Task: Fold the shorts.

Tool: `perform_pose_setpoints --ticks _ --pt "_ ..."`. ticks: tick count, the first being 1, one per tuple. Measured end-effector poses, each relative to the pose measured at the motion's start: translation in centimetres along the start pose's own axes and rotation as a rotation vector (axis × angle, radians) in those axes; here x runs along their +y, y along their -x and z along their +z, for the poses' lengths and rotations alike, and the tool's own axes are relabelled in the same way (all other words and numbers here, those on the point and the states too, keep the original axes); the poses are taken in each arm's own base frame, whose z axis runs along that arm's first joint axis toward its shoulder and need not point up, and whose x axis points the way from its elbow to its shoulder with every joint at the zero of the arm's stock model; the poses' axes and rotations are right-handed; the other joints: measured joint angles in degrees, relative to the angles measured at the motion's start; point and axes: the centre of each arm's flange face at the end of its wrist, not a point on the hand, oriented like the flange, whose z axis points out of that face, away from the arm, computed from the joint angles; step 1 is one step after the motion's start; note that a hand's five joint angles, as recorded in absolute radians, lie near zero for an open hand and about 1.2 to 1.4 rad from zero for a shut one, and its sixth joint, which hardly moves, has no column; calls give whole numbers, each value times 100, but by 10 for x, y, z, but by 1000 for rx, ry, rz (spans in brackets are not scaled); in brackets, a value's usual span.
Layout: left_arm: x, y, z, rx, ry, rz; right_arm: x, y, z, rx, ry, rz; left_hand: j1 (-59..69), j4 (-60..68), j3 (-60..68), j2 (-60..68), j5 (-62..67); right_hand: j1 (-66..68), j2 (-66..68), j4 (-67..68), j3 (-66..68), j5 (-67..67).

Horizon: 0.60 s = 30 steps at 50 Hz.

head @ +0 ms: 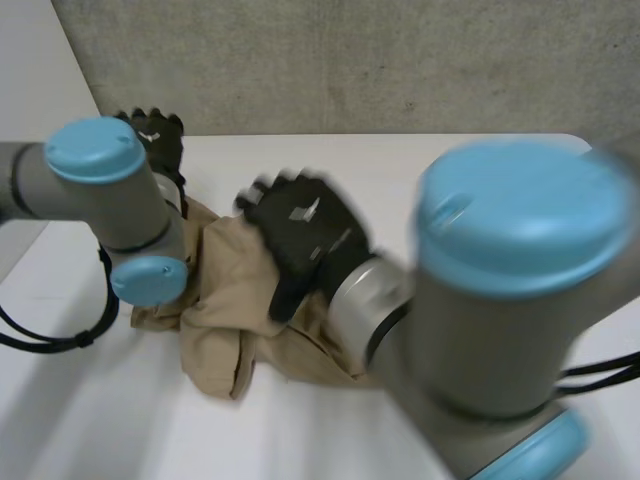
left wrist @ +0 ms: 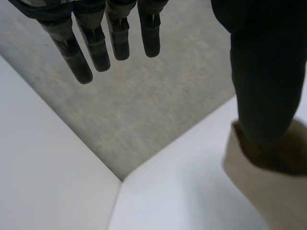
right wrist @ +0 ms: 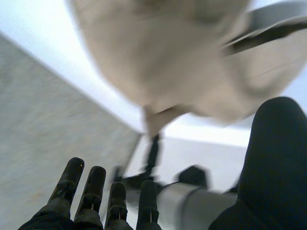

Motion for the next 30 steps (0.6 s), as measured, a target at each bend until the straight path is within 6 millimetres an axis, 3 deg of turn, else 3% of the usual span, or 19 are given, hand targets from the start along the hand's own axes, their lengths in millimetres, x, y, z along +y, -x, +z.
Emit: perform_pose_setpoints --ticks 3,5,8,10,11,13,17,24,30 --pt "-22 17 -4 -24 -34 -21 -26 -45 -5 113 -58 -5 -22 -21 -1 -28 -15 0 0 0 0 0" --pt "-31 21 -9 -25 -43 -27 -31 -60 -7 149 -63 -11 -22 -21 -1 -28 -15 0 0 0 0 0" --pt "-47 27 -26 -11 -51 -34 -31 -88 -9 211 -46 -25 -22 -37 -56 -39 -24 0 0 0 0 0" --pt "-50 28 -32 -2 -50 -35 -29 -93 -9 220 -35 -27 -232 -226 -248 -205 -202 0 0 0 0 0" --pt "-58 28 -49 25 -48 -37 -18 -101 -10 228 10 -27 -293 -263 -274 -254 -251 0 0 0 0 0" --pt "-60 28 -54 34 -46 -37 -15 -103 -11 228 23 -27 -298 -271 -274 -273 -262 0 0 0 0 0" --pt "-66 24 -97 111 -33 -41 15 -100 -15 191 130 -15 -298 -271 -274 -276 -262 0 0 0 0 0" --pt "-59 3 -158 286 -15 -54 67 -76 -23 48 241 -13 -298 -271 -273 -276 -256 20 24 14 178 23" --pt "-46 -15 -188 395 19 -49 95 -62 -28 -11 249 -9 -295 -266 -273 -270 -243 470 685 577 740 527"
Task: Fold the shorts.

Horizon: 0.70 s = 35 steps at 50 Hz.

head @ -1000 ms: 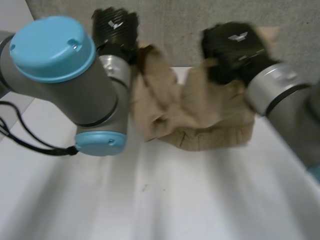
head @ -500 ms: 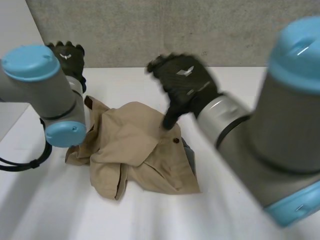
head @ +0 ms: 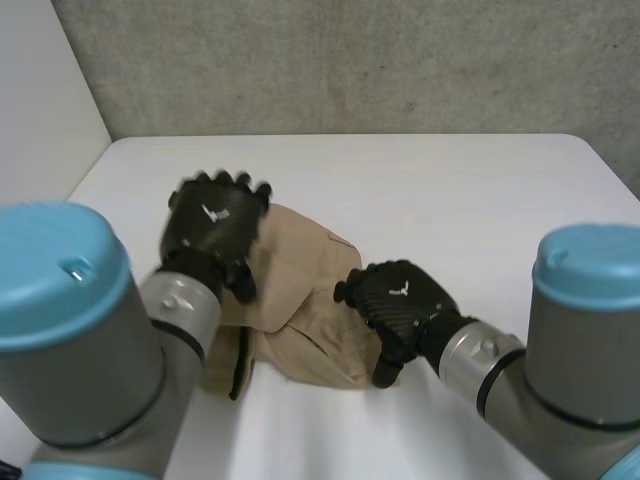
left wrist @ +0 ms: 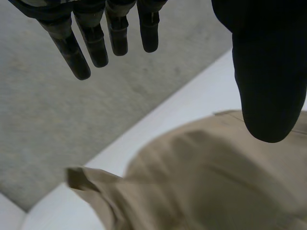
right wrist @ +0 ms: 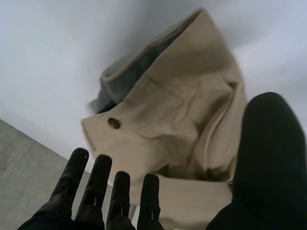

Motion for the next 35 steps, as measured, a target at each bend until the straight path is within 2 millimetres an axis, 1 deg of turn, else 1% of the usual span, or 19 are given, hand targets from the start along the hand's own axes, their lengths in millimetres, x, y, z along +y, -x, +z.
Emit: perform_pose_setpoints --ticks 1,3,4,6,7,10,12,14,15,17,18,19,20,21,28,32,33,34,35 --pt "6 -7 -2 22 17 6 8 3 1 -5 -6 3 6 2 0 3 8 179 140 217 183 144" --pt "17 -16 -4 47 46 20 16 5 4 -4 -12 11 447 400 369 410 454 216 170 266 233 191" --pt "20 -19 -3 54 56 25 19 6 5 -2 -14 16 716 651 620 682 725 220 173 271 241 205" --pt "22 -20 -3 56 59 27 20 6 6 -1 -14 17 716 651 620 682 725 225 182 276 247 212" --pt "33 -29 -1 74 91 44 29 6 10 9 -11 36 1149 1137 1077 1128 1217 318 291 382 349 297" --pt "43 -35 2 76 119 59 39 6 15 30 6 61 1159 1204 1135 1184 1279 394 379 492 426 377" --pt "49 -37 5 67 135 67 44 5 18 47 18 73 1542 1551 1481 1533 1606 528 545 652 587 510" --pt "52 -37 7 53 147 72 46 4 20 53 22 76 1737 1707 1639 1723 1755 528 545 652 587 510" --pt "54 -37 8 45 153 75 51 3 23 70 30 81 1737 1707 1639 1723 1755 654 734 807 748 655" --pt "55 -36 10 29 160 77 55 2 27 81 37 84 2627 2547 2497 2546 2570 689 789 839 790 699" --pt "56 -35 11 24 163 78 56 2 28 84 38 84 2678 2652 2603 2654 2673 748 863 908 857 766" --pt "56 -33 12 13 166 78 58 1 31 87 43 84 3089 3002 3006 3069 3015 806 938 981 938 835" --pt "56 -32 12 8 168 78 59 1 32 88 44 84 3713 3630 3556 3642 3638 824 970 1001 967 860" --pt "57 -31 12 3 170 78 60 1 33 89 46 84 3895 3853 3778 3869 3860 825 983 1009 977 867" --pt "53 -20 13 -30 168 69 65 1 39 87 55 82 4077 4216 4132 4237 4213 1110 1295 1284 1258 1110" --pt "46 -11 12 -52 154 57 66 1 42 85 55 81 4077 4216 4132 4237 4213 1621 2008 2016 2012 1771" --pt "46 -11 12 -52 154 57 66 1 42 85 55 81 4077 4216 4132 4237 4213 1621 2008 2016 2012 1771" --pt "41 -5 10 -63 143 50 66 0 44 85 54 80 4078 4220 4142 4250 4224 2526 3117 3261 3210 2882" --pt "40 -4 9 -67 140 48 66 0 44 85 53 80 4078 4220 4142 4250 4224 2526 3117 3261 3210 2882"
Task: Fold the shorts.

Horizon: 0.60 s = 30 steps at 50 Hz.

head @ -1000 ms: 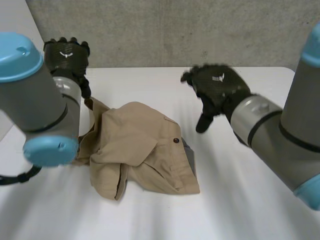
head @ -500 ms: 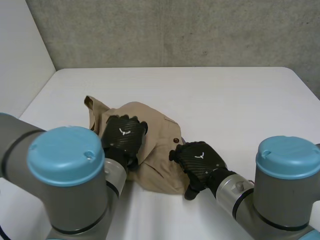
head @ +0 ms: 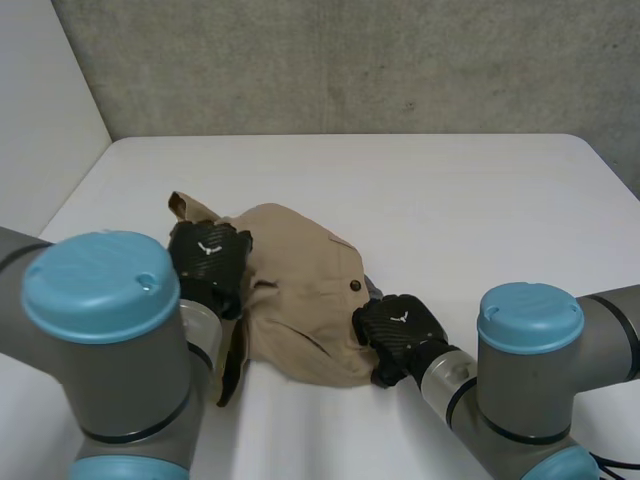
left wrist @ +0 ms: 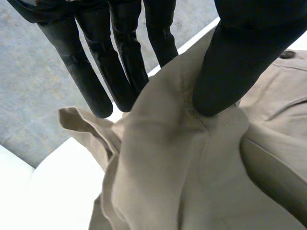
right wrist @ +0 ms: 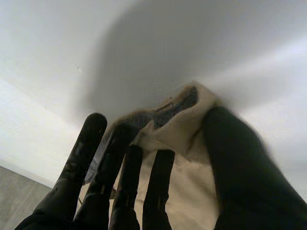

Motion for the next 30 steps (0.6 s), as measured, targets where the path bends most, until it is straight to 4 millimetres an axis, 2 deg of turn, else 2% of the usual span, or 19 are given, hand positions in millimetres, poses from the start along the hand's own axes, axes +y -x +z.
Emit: perform_pose_setpoints --ticks 1,5,8,11,14,17,18,20,26,28,30 --pt "-1 2 -1 -4 -4 -3 0 0 1 0 -2 0 0 0 0 0 0 473 625 880 922 797" --pt "-5 13 -6 -26 -13 -15 -5 -3 3 10 -28 -4 0 -17 -2 -18 0 1027 1256 1598 1558 1623" --pt "-7 26 -8 -52 -18 -28 -11 -5 3 21 -53 -9 -213 -259 -229 -270 -202 1149 1441 1606 1559 1669" --pt "-9 38 -9 -73 -26 -42 -28 -10 2 42 -110 -19 -205 -271 -241 -296 -207 1217 1582 1611 1559 1684" --pt "-13 57 -8 -87 -48 -63 -55 -23 -4 90 -190 -37 -205 -300 -267 -327 -207 1288 1668 1618 1560 1775" --pt "-14 66 -7 -85 -59 -73 -69 -33 -7 130 -228 -51 -206 -300 -269 -334 -207 1288 1668 1618 1560 1778" --pt "-14 75 -5 -74 -71 -82 -84 -47 -12 184 -268 -72 -207 -301 -275 -344 -207 1288 1668 1619 1560 1780" --pt "-14 81 -2 -54 -81 -89 -96 -59 -15 235 -298 -97 -240 -333 -309 -375 -238 1288 1668 1620 1560 1780" --pt "-11 87 4 26 -104 -98 -118 -80 -22 334 -344 -153 -862 -916 -855 -927 -819 1288 1668 1620 1560 1782" --pt "-10 90 7 41 -106 -98 -123 -83 -24 355 -354 -163 -1961 -1958 -1874 -1967 -1872 1288 1668 1620 1560 1787" --pt "-9 92 9 44 -104 -98 -125 -83 -26 368 -360 -168 -2411 -2381 -2304 -2444 -2304 1289 1668 1621 1560 1787"
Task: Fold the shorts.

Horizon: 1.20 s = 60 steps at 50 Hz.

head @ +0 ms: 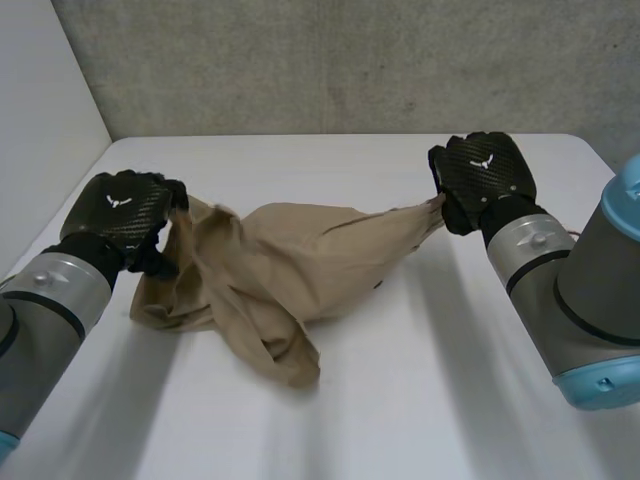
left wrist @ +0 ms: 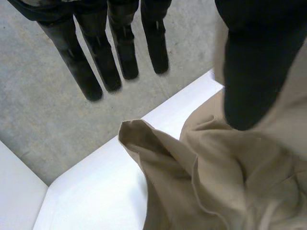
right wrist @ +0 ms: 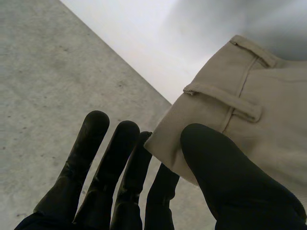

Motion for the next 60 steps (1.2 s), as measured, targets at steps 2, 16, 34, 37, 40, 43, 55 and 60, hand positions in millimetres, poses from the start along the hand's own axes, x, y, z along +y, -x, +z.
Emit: perform_pose_setpoints --ticks 2,16,34,37,40,43,55,60 --pt "2 4 2 -4 5 0 -1 0 0 5 0 -3 -543 -526 -509 -527 -538 0 0 0 0 -5" --pt "-31 9 -18 -21 -64 -56 23 12 -10 -30 84 0 -1725 -1911 -1889 -1870 -1988 54 0 3 2 -5" --pt "-67 -105 -25 120 -67 -296 25 22 -22 -67 94 1 -1448 -1590 -1664 -1553 -1578 54 0 4 2 -5" --pt "-50 -129 -15 117 21 -246 25 23 -22 -68 93 1 -1477 -1609 -1677 -1572 -1613 54 0 5 2 -5" --pt "-27 -148 -5 112 125 -183 24 23 -22 -68 91 -1 -1477 -1618 -1677 -1572 -1646 54 0 5 2 -5" --pt "-8 -159 3 96 197 -137 24 23 -22 -69 90 -2 -1373 -1539 -1601 -1495 -1553 54 0 5 2 -5" --pt "19 -163 21 -3 264 -91 24 20 -21 -74 111 -35 3340 3212 3121 3265 3080 54 0 5 2 -5" --pt "15 -143 23 -37 268 -101 29 23 -21 -111 174 -133 3342 3481 3345 3540 3163 54 0 5 2 -5"
